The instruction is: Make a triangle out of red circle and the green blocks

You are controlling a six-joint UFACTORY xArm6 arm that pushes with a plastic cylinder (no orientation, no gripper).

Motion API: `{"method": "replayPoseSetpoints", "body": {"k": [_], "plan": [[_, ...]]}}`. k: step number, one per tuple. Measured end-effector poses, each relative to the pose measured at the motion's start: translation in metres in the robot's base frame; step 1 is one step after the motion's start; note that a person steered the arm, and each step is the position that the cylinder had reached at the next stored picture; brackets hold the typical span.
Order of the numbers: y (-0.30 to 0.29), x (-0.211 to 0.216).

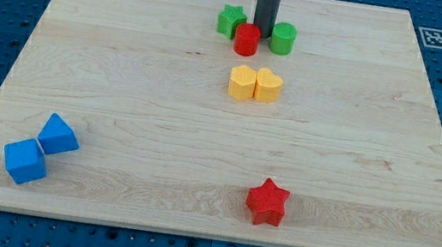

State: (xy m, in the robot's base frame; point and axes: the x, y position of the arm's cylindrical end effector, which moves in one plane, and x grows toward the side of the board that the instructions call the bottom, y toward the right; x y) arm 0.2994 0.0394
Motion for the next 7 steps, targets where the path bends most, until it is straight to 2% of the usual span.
{"method": "replayPoseSetpoints", "body": {"k": [2, 3, 4, 6, 7], "plan": [[0.02, 0.025], [0.008, 0.028], [-0.029, 0.028], [-0.044, 0.025], [-0.069, 0.015]]}}
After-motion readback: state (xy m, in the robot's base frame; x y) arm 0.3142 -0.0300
